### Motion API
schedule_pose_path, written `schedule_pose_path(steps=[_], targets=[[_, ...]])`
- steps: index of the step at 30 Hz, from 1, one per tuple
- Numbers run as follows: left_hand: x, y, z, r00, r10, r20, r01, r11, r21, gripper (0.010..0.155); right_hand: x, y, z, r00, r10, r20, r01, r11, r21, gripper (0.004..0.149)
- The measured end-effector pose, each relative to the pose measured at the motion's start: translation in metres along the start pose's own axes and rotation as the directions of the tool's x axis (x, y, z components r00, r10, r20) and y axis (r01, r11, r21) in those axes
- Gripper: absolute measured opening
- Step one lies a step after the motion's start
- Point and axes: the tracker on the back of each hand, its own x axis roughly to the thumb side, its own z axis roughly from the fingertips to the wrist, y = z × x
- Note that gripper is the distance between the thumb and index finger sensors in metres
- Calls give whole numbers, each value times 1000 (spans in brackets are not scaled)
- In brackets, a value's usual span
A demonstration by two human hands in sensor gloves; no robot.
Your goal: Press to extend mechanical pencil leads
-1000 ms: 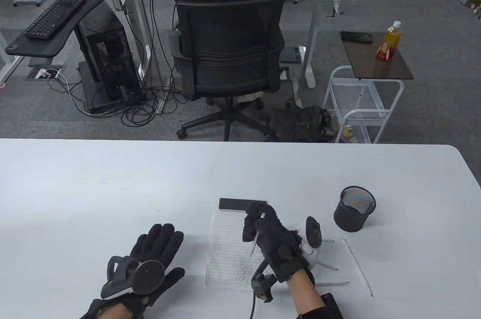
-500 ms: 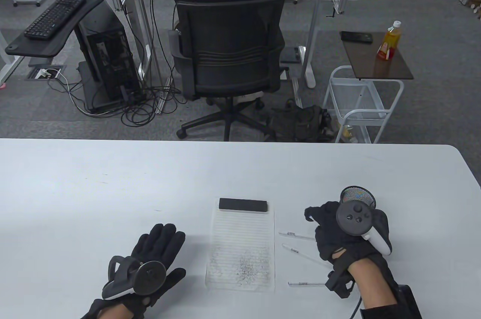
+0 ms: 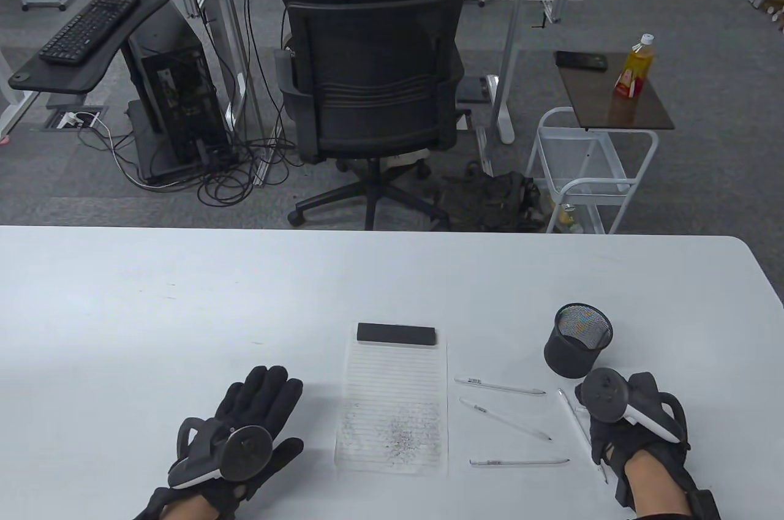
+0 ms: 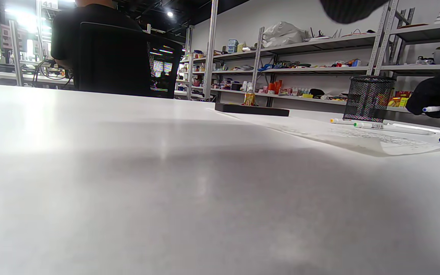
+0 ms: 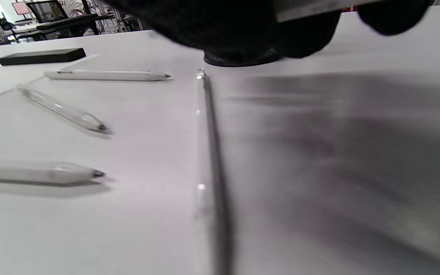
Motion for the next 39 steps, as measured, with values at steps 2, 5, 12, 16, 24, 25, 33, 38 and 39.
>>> schedule_pose_path(steps=[2,5,12,16,24,25,33,38,39], targets=[[0,0,0,1000,-1,0,1,1000,-1,86,-3,5,-3,1000,13,-21,-13,1000,1,55],[0,0,0,1000,-1,-2,1,1000,-4,86,-6,10,-7,999,27,-39,-28,999,-15,53],[0,1,0,1000,3,-4,-3,1000,-4,86,-5,16,-13,990,123,-67,-126,991,-36,50],[0,1,0,1000,3,-5,-3,1000,-7,86,-2,16,-13,987,153,-53,-156,986,-61,49],[-1,0,0,1000,5,-8,-5,1000,-13,86,-2,16,-14,992,120,-28,-122,986,-111,44],[-1,0,0,1000,6,-8,-6,1000,-15,86,-2,16,-14,993,119,-25,-121,986,-117,43],[-1,1,-1,1000,6,-9,-6,1000,-15,86,-3,16,-12,994,104,-31,-107,986,-129,43],[-1,2,0,1000,8,-6,-8,1000,-7,86,2,0,2,993,110,-41,-115,976,-187,51],[-1,1,0,1000,7,-5,-7,1000,-7,86,4,-6,6,994,104,-28,-108,973,-205,51]])
